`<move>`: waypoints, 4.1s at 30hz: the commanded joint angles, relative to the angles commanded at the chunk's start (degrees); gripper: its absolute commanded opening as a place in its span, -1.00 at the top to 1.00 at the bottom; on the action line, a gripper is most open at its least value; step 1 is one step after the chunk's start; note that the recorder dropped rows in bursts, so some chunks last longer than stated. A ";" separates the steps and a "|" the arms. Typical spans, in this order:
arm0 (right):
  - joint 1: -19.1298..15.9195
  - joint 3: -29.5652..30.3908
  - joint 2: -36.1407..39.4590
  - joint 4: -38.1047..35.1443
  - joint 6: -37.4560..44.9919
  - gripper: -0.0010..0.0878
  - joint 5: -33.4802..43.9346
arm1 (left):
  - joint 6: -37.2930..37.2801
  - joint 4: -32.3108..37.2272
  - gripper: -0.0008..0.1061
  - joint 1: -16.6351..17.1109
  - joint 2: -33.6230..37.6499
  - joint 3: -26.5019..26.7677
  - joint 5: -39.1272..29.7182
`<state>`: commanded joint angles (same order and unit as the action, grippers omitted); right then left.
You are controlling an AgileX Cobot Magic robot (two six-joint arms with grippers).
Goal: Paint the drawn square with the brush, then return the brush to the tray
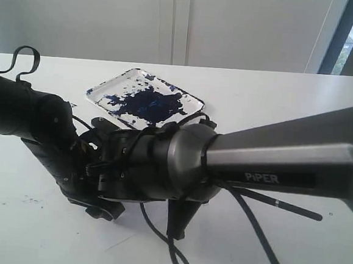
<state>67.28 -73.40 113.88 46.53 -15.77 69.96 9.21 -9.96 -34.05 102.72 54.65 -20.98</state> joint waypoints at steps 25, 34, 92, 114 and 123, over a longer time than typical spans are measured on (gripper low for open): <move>4.64 0.11 -5.21 -6.21 2.63 0.98 -0.30 | 0.00 0.19 -0.31 0.00 0.00 0.00 0.39; 4.64 0.11 -3.56 -6.30 3.04 0.98 -2.40 | 0.00 0.19 -0.31 0.00 0.00 0.00 0.39; 1.75 0.51 -7.45 -6.30 5.33 0.98 0.00 | -0.17 0.19 -0.31 0.00 -6.08 0.00 0.17; 1.75 3.53 -5.76 -6.12 7.22 0.98 0.00 | 0.06 1.48 -0.31 0.14 -5.99 0.00 1.40; 1.75 3.53 -5.19 -6.23 7.22 0.98 0.00 | 0.06 0.01 -0.31 0.14 -1.28 0.00 3.34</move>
<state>69.04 -69.87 108.69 40.30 -8.55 69.96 9.27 -9.95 -33.91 101.44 54.65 -17.65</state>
